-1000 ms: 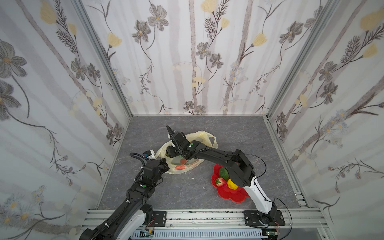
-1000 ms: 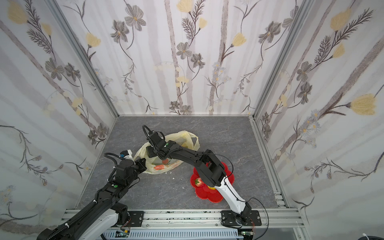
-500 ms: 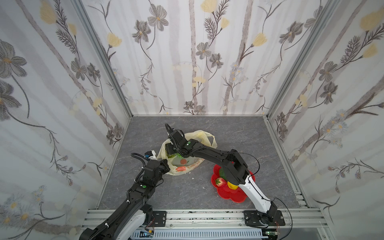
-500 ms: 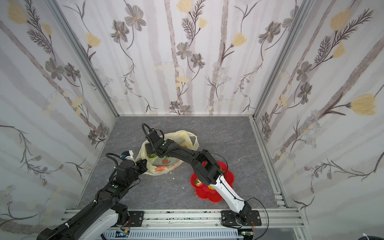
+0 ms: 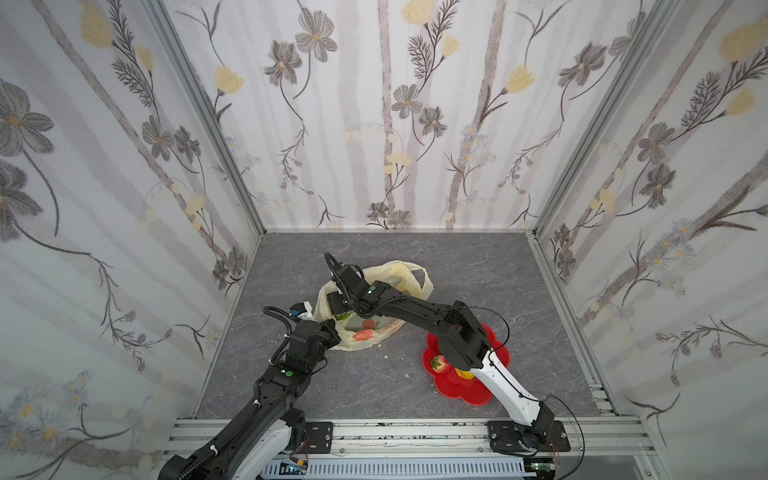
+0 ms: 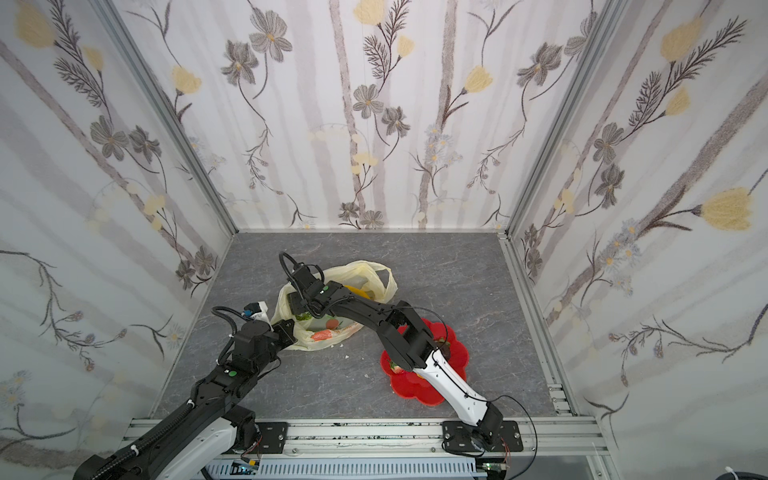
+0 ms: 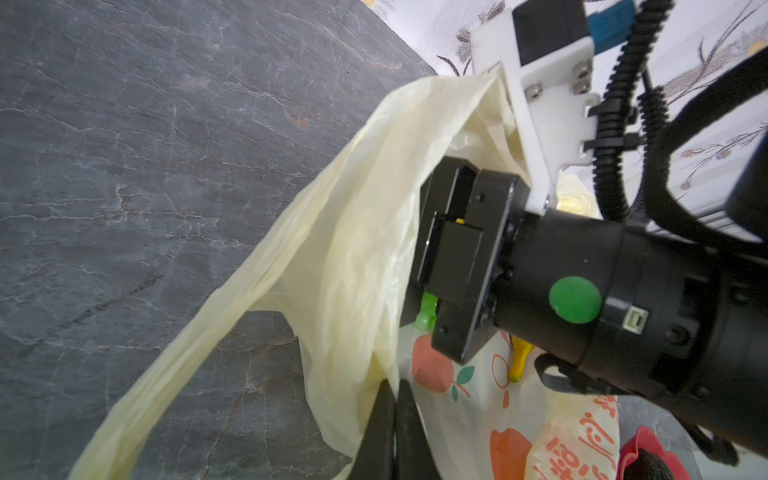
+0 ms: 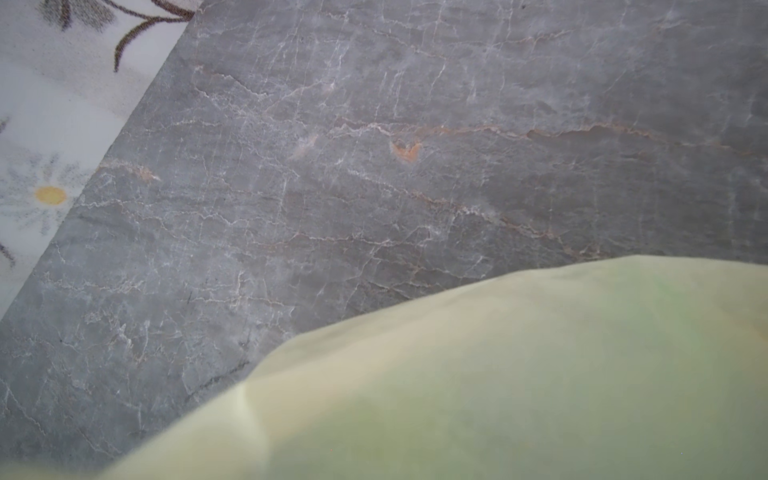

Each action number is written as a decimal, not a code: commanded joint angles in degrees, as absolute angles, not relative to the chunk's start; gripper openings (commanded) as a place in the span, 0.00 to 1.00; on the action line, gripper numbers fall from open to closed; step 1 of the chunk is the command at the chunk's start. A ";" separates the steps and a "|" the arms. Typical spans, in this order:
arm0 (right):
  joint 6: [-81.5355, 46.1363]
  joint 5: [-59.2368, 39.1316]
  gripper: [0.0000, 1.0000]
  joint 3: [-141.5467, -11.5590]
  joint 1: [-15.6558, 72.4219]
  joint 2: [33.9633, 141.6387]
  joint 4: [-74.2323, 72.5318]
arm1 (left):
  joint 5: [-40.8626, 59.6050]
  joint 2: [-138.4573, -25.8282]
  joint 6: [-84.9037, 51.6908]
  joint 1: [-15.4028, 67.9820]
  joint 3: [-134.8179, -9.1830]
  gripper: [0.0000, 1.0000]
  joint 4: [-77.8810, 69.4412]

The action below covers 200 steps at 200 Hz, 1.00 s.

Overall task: Take the fake fruits out of the plastic bag
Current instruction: 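Grasp the light green bumpy fruit inside the bag with the right gripper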

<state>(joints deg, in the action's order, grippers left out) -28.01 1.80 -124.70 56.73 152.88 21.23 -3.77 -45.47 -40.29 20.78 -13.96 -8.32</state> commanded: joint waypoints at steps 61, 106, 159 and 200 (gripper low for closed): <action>-30.32 -1.07 0.75 -125.07 58.10 153.06 26.82 | -6.33 -46.41 -39.46 20.99 -13.37 0.00 -8.52; -30.40 -2.13 0.73 -125.09 57.81 153.78 26.19 | -6.68 -46.47 -39.46 21.01 -13.32 0.00 -8.53; -29.59 -1.71 0.61 -125.09 57.75 150.06 27.29 | -7.10 -47.50 -39.20 21.01 -13.70 0.00 -8.58; -28.21 -1.11 0.61 -120.36 57.92 144.65 26.89 | -8.03 -47.87 -39.90 20.71 -14.13 0.00 -8.61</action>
